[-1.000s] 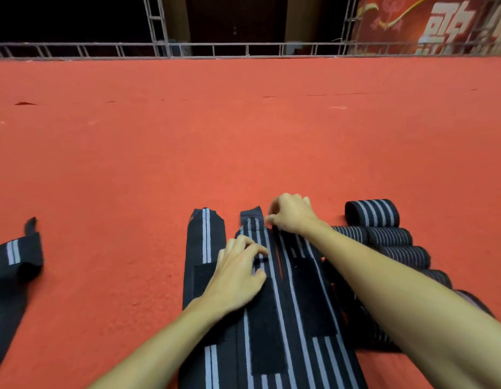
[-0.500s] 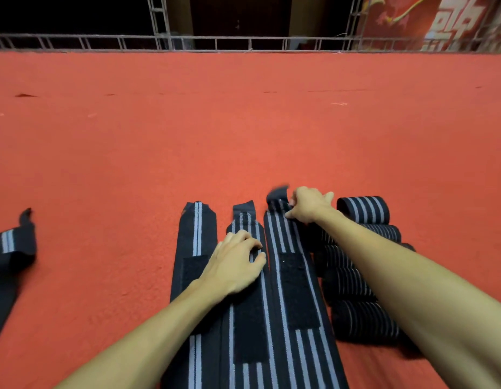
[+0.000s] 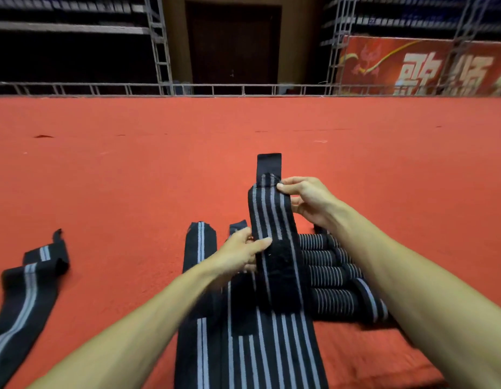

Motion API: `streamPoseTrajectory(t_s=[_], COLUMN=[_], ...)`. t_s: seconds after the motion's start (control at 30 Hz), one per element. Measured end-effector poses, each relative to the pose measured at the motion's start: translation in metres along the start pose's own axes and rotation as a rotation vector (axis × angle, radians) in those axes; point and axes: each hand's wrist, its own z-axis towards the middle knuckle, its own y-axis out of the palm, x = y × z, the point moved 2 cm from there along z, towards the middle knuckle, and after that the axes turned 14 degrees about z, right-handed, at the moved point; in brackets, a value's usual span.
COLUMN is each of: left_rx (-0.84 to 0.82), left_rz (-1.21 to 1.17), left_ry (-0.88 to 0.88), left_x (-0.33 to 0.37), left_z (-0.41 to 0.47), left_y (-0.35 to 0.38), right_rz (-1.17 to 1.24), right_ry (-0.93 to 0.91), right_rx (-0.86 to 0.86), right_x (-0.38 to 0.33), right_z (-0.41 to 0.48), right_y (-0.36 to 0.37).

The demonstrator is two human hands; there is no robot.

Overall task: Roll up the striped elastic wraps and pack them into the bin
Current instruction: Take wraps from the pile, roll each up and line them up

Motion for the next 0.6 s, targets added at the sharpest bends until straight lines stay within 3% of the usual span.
streamPoseTrajectory(t_s=[0.13,0.33,0.47,0.6], left_rx=[-0.147,-0.194,-0.102,-0.08], left_rz=[-0.278,-0.53,-0.308,0.04], left_ry=[0.079,0.069,-0.097,-0.19], left_x=[0.026,0.03,-0.008,-0.042], left_z=[-0.036,-0.061,-0.05,-0.034], left_y=[-0.006,-0.03,-0.027,-0.025], right_rz=[0.013,-0.124,-0.565,-0.731], right_ry=[0.011,0.08,0.093,0.126], right_rx=[0.041,0.101,0.127,0.119], right_x=[-0.011,0.001,0.038,0.068], right_z=[-0.013,-0.012,0.0,0.012], right_y=[0.016,0.028,0.017,0.009])
